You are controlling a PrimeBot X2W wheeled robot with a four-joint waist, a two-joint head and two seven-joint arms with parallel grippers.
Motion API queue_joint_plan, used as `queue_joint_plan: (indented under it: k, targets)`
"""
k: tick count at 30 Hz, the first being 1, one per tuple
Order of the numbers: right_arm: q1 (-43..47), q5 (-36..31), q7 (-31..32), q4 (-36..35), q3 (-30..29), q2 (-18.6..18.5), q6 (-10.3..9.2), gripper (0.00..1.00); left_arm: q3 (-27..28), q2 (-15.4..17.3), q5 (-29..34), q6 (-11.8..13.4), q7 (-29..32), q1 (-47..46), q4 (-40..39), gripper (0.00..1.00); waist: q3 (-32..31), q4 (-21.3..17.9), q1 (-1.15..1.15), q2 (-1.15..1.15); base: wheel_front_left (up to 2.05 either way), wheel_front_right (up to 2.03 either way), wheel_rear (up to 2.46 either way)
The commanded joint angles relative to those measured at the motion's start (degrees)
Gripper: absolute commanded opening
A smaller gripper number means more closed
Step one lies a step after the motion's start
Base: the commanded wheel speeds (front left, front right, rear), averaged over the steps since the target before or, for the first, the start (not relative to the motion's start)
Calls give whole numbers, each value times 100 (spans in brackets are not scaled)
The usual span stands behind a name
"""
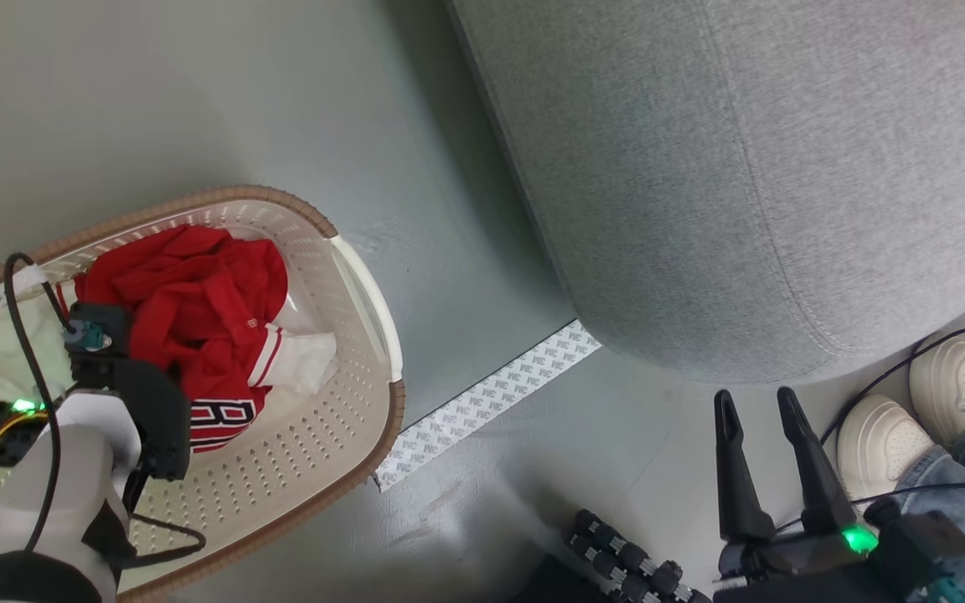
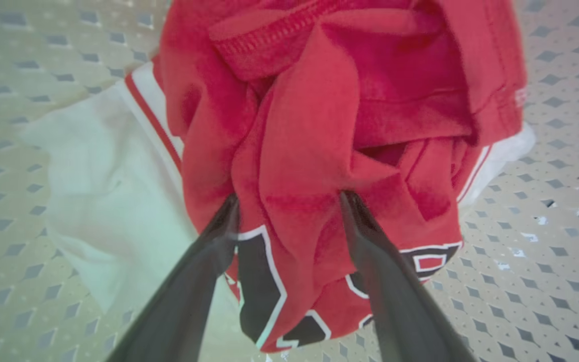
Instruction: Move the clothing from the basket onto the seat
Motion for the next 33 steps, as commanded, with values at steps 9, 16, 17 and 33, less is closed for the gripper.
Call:
queue_joint_plan:
  k: [9, 16, 17, 33]
  targets:
    - [322, -186, -28, -245, 11, 11, -2, 100, -95, -24, -143, -452, -250, -137, 160, 0, 153, 155, 0, -1, 2, 2, 2]
    - [59, -209, -28, -179, 187, 11, -2, 100, -140, 57, -236, -602, -446, -195, 198, 0, 135, 157, 0, -1, 0, 0, 0]
    - [-8, -193, -28, -144, 220, 10, -2, 100, -137, 61, -254, -612, -488, -181, 201, 0, 99, 148, 0, -1, 0, 0, 0]
    - [-846, -733, -7, 771, 231, -4, -3, 100, -534, -885, -415, -668, -1039, 490, 121, 0, -1925, 1187, 0, -1, 0, 0, 0]
